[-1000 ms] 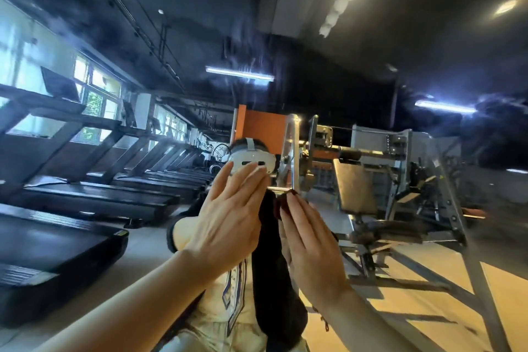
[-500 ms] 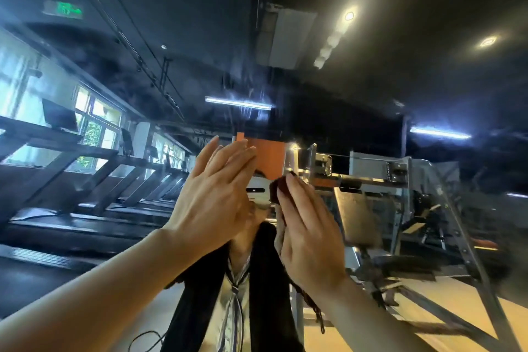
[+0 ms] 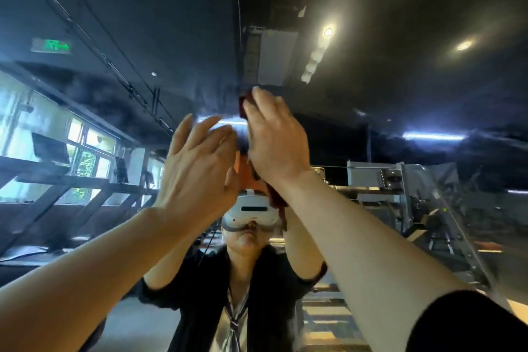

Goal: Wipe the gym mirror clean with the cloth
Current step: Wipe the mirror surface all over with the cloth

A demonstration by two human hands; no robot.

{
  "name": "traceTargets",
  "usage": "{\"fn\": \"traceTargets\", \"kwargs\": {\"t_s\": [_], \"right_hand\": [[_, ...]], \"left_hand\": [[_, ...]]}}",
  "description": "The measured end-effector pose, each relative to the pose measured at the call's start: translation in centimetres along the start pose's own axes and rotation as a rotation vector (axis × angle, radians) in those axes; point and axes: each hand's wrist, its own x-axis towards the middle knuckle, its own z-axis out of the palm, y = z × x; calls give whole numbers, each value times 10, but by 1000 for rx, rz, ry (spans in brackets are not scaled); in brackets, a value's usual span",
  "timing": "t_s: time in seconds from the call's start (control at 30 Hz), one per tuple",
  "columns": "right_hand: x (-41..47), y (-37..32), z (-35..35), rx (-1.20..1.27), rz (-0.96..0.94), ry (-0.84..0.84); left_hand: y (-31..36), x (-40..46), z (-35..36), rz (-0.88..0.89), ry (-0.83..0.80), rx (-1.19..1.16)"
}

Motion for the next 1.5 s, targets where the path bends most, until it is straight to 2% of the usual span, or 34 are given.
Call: {"fn": "traceTargets", "kwargs": {"t_s": [0.17, 0.33, 0.53, 0.63, 0.7, 0.83, 0.87, 0.97, 1.07, 1.17, 1.27, 1.33, 1.5], "right_hand": [[-25, 92, -43, -107, 210, -6], [-74, 156, -90, -109, 382, -37], [-68, 142, -73, -25, 489, 27], [-79, 116, -75, -48, 383, -18], [-117, 104, -82, -40, 294, -84], [-165, 107, -96, -16, 114, -172], [-151, 114, -96, -33, 107, -189], [-73, 129, -92, -68, 257, -203], [-24, 135, -83, -99, 289, -189], [-48, 127, -81, -87, 263, -165], [-90, 128, -86, -69, 111, -232], [-82, 136, -86, -108, 75, -197], [-32, 129, -73, -103, 272, -129]], "left_hand": [[69, 18, 24, 122, -14, -71], [118, 16, 40, 211, -5, -92], [126, 9, 38, 224, -19, -100], [130, 1, 34, 216, 1, -141], [132, -14, 33, 232, -5, -154], [130, -35, 31, 263, -78, -109], [130, -32, 31, 268, -88, -102], [131, -9, 31, 262, -72, -90], [128, 18, 32, 210, -48, -72], [123, 26, 33, 159, -24, -79], [121, 21, 38, 162, -25, -61], [121, 20, 41, 164, -27, -62], [121, 14, 38, 160, -48, -84]]}}
